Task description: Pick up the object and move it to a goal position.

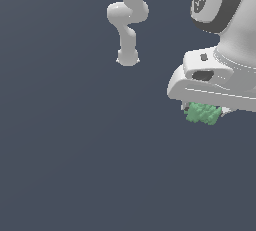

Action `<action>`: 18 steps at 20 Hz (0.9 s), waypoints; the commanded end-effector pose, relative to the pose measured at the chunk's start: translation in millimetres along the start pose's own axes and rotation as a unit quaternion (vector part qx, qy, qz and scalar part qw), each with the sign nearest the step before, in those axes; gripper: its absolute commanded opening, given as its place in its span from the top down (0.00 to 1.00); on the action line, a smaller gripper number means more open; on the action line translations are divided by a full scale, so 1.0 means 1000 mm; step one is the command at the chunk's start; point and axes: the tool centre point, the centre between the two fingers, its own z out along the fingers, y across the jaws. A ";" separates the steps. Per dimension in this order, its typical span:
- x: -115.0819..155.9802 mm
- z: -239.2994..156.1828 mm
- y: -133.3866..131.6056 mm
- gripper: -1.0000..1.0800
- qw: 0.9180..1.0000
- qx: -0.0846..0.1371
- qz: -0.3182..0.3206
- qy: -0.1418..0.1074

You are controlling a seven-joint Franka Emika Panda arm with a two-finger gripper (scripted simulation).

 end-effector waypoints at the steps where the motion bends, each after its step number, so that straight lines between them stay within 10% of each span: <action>1: 0.000 -0.009 -0.008 1.00 1.000 0.000 0.000 0.000; 18: 0.002 -0.033 -0.030 1.00 1.000 0.000 0.000 0.000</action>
